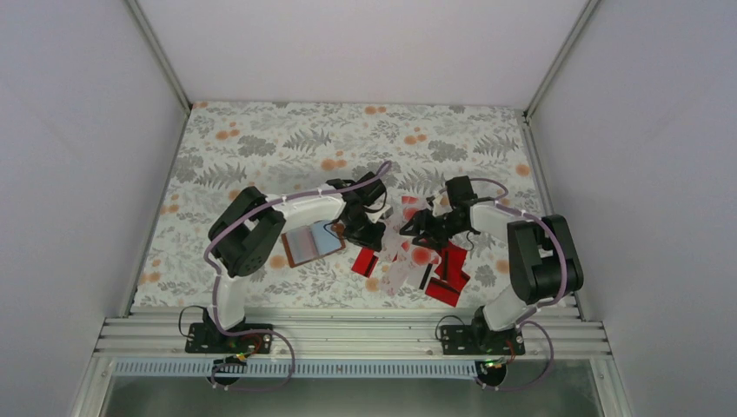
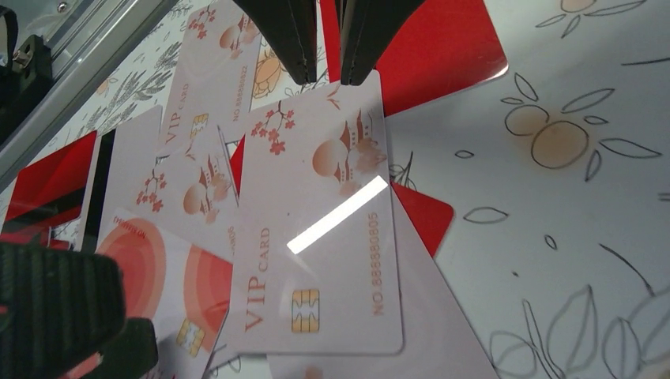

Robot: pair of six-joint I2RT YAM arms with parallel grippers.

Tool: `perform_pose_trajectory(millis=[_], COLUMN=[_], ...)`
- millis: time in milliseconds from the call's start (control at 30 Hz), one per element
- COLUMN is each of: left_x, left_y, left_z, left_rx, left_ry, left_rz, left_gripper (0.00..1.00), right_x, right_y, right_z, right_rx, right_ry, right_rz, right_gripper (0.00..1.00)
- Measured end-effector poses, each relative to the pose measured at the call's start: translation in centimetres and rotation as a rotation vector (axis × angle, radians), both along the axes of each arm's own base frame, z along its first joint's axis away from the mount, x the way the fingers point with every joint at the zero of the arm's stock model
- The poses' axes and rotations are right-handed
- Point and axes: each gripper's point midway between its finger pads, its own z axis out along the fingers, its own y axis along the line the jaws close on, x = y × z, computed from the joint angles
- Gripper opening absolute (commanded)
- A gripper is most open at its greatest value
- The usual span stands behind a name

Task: Put the credit cards into the card holder

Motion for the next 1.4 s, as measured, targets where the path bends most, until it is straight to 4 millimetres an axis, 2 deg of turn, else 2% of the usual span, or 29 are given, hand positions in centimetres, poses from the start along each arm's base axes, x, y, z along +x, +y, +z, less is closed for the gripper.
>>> perform_pose_trajectory(millis=[367, 667, 1033, 1167, 1400], left_x=[-0.4, -0.6, -0.7, -0.6, -0.7], left_y=[0.2, 0.4, 0.3, 0.3, 0.2], left_z=[-0.5, -1.9, -2.1, -2.1, -2.2], left_rx=[0.032, 0.061, 0.055, 0.052, 0.051], left_ry=[-0.012, -0.006, -0.007, -0.009, -0.011], left_rz=[-0.008, -0.016, -0.025, -0.025, -0.026], left_gripper=[0.09, 0.09, 0.06, 0.05, 0.04], right_x=[0.6, 0.8, 1.1, 1.5, 3.5], right_y=[0.6, 1.1, 1.4, 1.5, 2.1], right_z=[0.0, -0.6, -0.7, -0.3, 1.4], right_rx=[0.043, 0.066, 0.090, 0.096, 0.116], right_ry=[-0.013, -0.006, -0.036, -0.059, -0.148], right_rz=[0.045, 0.082, 0.120, 0.132, 0.154], right_gripper=[0.56, 0.56, 0.54, 0.53, 0.53])
